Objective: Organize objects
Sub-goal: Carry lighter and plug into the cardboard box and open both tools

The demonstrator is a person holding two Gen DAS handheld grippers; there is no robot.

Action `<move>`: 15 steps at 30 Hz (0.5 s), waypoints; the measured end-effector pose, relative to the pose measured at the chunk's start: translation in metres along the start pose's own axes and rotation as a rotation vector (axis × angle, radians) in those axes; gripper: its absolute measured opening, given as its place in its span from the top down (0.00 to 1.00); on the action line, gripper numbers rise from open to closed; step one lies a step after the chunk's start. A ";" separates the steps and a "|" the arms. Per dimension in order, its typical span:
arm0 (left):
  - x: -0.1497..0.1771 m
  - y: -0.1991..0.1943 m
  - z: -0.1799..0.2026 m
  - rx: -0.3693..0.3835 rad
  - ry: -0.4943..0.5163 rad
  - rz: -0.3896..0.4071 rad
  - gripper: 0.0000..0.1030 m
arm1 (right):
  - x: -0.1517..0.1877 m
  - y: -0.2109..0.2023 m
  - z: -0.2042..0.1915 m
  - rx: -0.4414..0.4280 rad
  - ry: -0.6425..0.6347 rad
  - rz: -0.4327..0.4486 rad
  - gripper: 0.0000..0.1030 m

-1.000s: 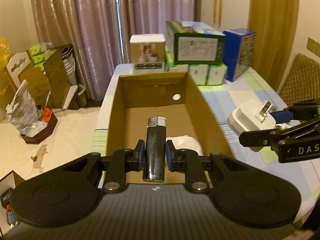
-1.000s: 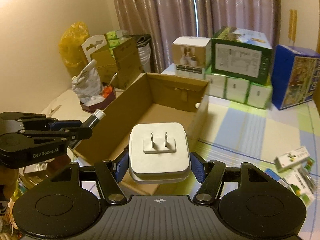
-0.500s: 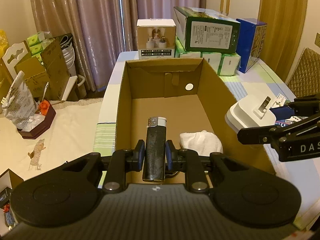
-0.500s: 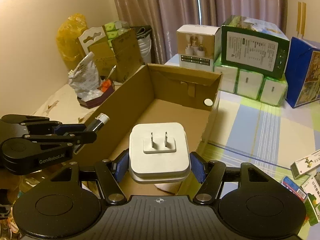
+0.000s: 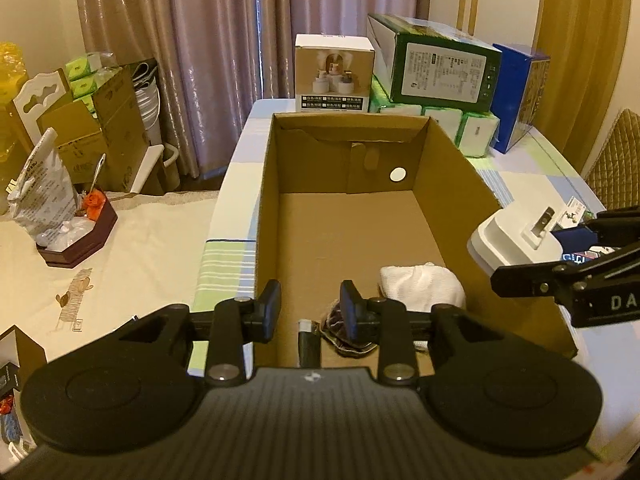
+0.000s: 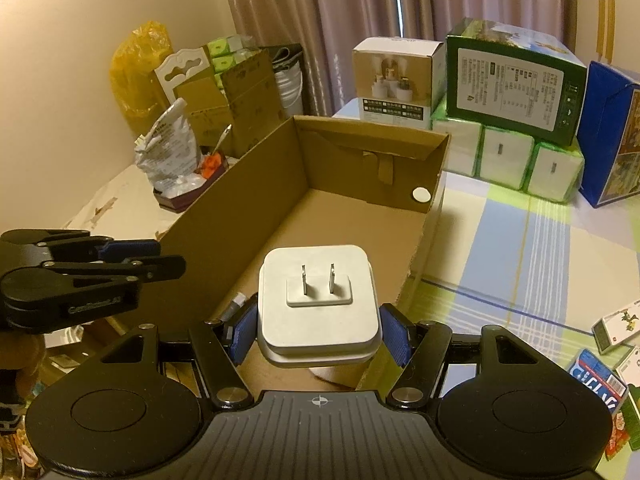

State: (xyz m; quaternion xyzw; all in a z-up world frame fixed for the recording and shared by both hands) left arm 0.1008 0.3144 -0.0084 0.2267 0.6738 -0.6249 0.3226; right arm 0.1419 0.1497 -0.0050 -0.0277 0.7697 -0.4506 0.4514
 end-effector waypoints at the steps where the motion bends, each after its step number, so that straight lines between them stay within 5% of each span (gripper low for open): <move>1: 0.000 -0.003 -0.001 -0.001 -0.002 0.005 0.74 | 0.000 0.000 -0.001 -0.003 -0.001 -0.001 0.40; 8: 0.000 -0.015 -0.006 -0.004 -0.021 0.032 0.72 | -0.004 0.003 -0.009 -0.042 -0.023 0.022 0.39; 10: 0.000 -0.018 -0.007 -0.005 -0.025 0.035 0.71 | -0.006 0.002 -0.010 -0.038 -0.022 0.045 0.26; 15: 0.003 -0.025 -0.008 -0.008 -0.042 0.040 0.69 | -0.010 -0.014 -0.007 -0.039 0.004 0.095 0.25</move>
Point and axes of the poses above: each gripper's, at about its wrist camera, not at the fingertips, and y roughly the way its jaws point, z to its right, x to its underside, the point moved 2 cm from there along y, roughly the way its jaws point
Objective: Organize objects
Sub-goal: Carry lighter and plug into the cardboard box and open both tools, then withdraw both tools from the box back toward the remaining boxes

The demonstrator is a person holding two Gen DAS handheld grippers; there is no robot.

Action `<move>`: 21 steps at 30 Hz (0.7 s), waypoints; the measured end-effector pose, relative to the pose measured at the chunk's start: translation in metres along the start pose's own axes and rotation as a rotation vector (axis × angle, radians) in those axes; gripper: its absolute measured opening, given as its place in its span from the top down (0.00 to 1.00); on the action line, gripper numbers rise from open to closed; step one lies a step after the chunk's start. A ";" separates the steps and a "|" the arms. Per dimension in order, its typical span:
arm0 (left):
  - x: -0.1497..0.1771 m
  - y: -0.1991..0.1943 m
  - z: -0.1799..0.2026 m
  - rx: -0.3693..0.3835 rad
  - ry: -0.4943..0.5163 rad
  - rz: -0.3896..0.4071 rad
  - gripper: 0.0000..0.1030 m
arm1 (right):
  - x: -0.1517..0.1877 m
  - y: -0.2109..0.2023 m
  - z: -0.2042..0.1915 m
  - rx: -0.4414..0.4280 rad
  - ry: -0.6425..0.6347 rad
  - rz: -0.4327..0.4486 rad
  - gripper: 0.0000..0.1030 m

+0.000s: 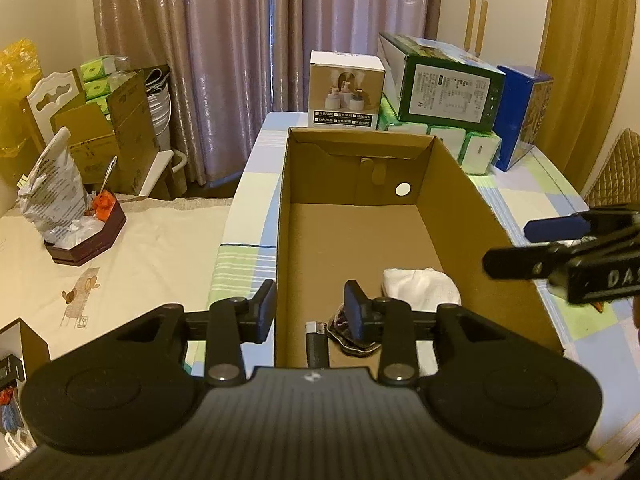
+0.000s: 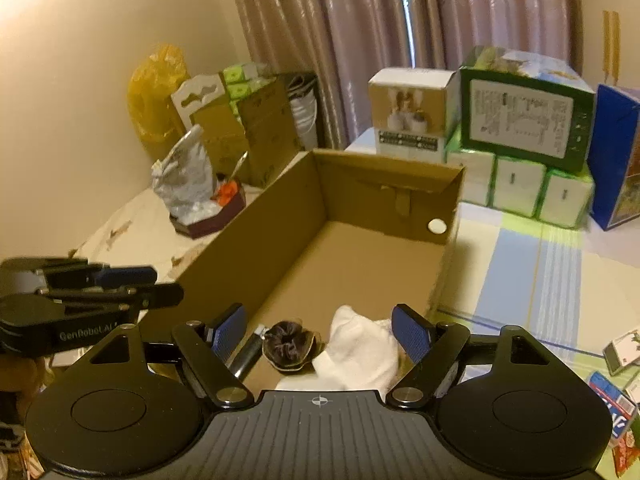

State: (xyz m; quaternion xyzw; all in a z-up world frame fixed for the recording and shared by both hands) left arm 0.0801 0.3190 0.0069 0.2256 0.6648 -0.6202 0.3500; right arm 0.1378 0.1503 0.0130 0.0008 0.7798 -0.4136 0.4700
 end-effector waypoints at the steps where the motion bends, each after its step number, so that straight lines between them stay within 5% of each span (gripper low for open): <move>1: 0.001 -0.003 0.001 0.001 -0.002 0.003 0.69 | 0.000 -0.005 0.002 0.004 0.011 0.008 0.25; 7: 0.006 -0.025 0.016 0.004 -0.021 0.021 0.60 | 0.008 -0.045 0.010 0.034 0.049 0.037 0.25; 11: 0.011 -0.046 0.031 0.017 -0.034 0.039 0.39 | 0.018 -0.078 0.013 0.055 0.068 0.073 0.25; 21: 0.026 -0.095 0.075 0.063 -0.049 0.062 0.18 | 0.048 -0.154 0.025 0.136 0.095 0.120 0.12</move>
Point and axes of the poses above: each gripper's, at about its wrist camera, not at the fingertips, and y roughly the way its jaws point, z to its right, x to its underside, the point moved 2 cm from there along y, roughly the way its jaws point
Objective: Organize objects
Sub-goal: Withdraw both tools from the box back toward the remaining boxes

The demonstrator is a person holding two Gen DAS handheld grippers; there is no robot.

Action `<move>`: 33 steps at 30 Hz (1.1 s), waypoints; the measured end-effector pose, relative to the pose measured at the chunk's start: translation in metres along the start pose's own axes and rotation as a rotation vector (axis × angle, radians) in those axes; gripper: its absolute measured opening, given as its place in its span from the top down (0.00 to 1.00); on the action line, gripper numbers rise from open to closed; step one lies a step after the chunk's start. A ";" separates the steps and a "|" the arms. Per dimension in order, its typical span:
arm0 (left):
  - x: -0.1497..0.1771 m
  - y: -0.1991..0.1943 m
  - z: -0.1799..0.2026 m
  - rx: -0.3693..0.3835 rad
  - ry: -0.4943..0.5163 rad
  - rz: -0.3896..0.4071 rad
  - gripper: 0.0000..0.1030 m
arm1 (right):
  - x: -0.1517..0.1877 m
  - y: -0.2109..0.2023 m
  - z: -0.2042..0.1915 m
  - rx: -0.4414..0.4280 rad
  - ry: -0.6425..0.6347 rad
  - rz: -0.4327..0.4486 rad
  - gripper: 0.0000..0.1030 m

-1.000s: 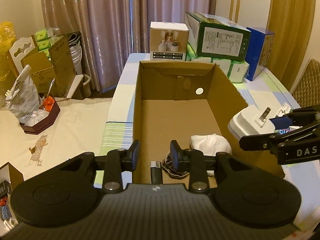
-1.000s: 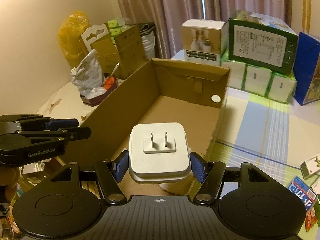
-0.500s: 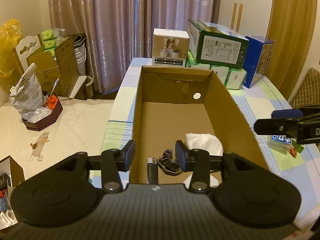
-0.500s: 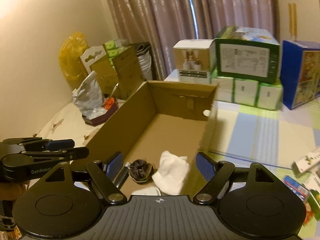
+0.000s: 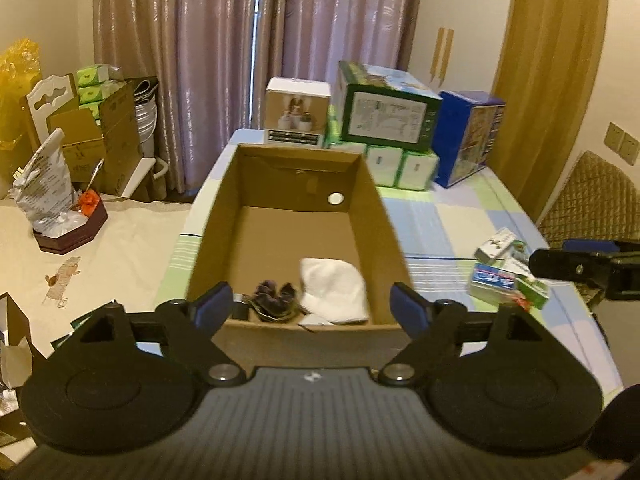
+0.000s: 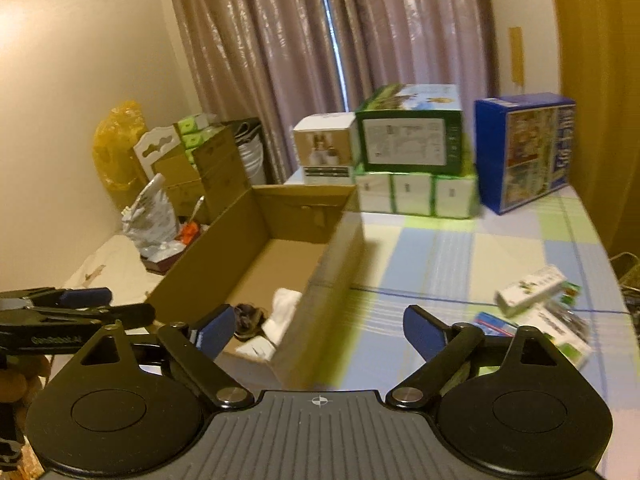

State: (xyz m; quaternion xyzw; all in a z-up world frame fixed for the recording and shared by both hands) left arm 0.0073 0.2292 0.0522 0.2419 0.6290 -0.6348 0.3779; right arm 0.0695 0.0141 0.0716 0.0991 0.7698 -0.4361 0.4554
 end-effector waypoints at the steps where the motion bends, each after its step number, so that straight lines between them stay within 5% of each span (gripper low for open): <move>1: 0.001 -0.004 0.006 0.003 0.000 0.003 0.16 | 0.003 -0.005 0.002 0.009 -0.003 -0.003 0.11; 11: 0.012 -0.026 0.050 0.020 0.024 0.030 0.01 | 0.030 -0.056 0.040 0.092 0.038 0.011 0.02; 33: 0.028 0.006 0.157 0.165 0.161 -0.020 0.01 | 0.086 -0.123 0.149 0.300 0.226 0.040 0.02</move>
Point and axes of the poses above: each gripper's, at about its wrist camera, not at the fingertips, and y roughly the way its jaws point, z to its right, x to its underside, the point moved 2 cm from there along y, roughly the way its jaws point
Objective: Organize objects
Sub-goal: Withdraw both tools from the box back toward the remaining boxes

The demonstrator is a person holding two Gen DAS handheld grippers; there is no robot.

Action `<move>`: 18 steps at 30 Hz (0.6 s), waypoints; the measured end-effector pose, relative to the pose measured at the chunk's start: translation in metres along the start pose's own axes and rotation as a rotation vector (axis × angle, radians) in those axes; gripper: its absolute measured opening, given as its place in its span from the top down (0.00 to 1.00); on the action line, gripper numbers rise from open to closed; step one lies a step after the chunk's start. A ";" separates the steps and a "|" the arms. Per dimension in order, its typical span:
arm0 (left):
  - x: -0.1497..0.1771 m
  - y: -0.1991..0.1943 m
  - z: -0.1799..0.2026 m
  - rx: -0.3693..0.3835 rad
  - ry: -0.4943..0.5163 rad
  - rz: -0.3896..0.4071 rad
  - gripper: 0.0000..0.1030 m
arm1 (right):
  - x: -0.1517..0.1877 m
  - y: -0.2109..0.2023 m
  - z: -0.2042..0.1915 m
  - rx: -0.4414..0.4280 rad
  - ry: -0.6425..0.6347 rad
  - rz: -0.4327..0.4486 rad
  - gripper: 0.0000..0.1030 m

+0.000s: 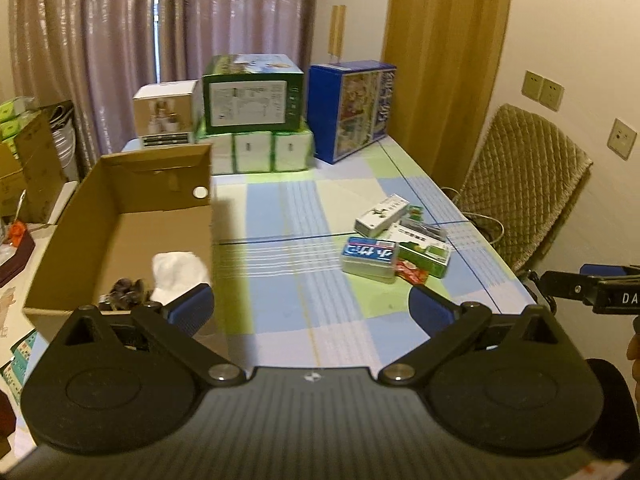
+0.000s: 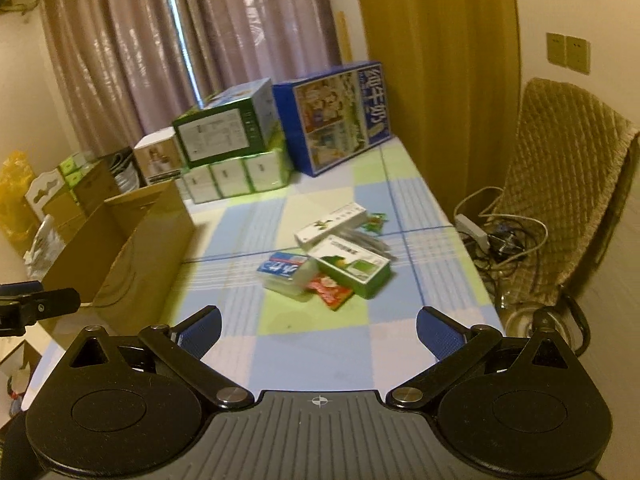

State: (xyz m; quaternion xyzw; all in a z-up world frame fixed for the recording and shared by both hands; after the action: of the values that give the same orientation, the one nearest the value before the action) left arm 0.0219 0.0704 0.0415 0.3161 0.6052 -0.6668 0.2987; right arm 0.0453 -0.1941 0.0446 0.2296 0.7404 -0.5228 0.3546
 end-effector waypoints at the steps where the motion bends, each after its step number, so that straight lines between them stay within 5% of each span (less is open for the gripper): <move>1: -0.001 0.003 0.003 0.006 0.005 -0.003 0.01 | 0.000 0.001 0.003 0.003 0.004 0.000 0.02; 18: -0.013 0.076 0.045 0.106 0.090 -0.091 0.01 | -0.007 0.041 0.040 0.007 -0.045 -0.050 0.02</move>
State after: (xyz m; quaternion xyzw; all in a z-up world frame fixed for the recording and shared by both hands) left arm 0.0863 0.0189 0.0073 0.3334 0.5957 -0.6958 0.2235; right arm 0.0902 -0.2166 0.0165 0.2003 0.7360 -0.5390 0.3572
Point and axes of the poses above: each gripper's, at about its wrist camera, not at the fingertips, and y roughly the way its jaws point, z to its right, x to its underside, the point moved 2 cm from there along y, roughly the way its jaws point
